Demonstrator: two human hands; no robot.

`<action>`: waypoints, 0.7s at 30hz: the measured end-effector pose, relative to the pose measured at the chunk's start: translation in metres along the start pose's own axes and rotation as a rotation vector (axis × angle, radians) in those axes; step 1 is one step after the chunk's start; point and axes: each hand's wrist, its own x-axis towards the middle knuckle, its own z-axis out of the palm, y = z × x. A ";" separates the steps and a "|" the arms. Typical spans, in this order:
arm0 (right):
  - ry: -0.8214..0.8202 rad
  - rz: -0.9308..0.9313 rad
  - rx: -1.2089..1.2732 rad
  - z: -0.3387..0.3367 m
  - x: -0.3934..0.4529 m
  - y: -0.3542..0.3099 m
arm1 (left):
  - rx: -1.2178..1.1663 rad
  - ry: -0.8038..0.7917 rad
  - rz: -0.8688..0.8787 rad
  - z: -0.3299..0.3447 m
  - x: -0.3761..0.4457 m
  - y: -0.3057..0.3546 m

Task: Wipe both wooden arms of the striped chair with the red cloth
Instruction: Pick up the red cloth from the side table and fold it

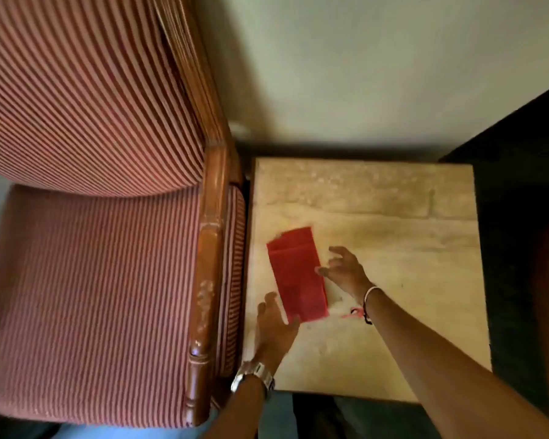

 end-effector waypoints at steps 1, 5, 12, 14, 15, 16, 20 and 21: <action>0.002 -0.012 0.025 0.005 0.011 0.006 | -0.003 -0.003 -0.027 0.008 0.016 -0.006; 0.075 -0.066 0.052 0.030 0.036 0.013 | -0.105 0.100 -0.054 0.032 0.061 -0.011; 0.022 -0.104 0.129 0.054 0.034 0.010 | -0.431 0.132 -0.127 0.042 0.067 -0.003; -0.038 -0.080 0.282 0.044 0.018 0.008 | -0.396 0.118 -0.090 0.028 0.050 0.003; -0.042 -0.099 0.330 0.038 0.008 0.005 | -0.364 0.124 -0.064 0.021 0.039 0.007; -0.044 -0.131 0.367 0.032 -0.004 0.001 | -0.346 0.132 -0.030 0.012 0.026 0.010; -0.128 -0.255 0.474 0.027 -0.073 -0.027 | -0.358 0.206 0.135 -0.033 -0.040 0.012; -0.162 -0.302 0.445 0.032 -0.093 -0.036 | -0.394 0.241 0.157 -0.049 -0.057 0.008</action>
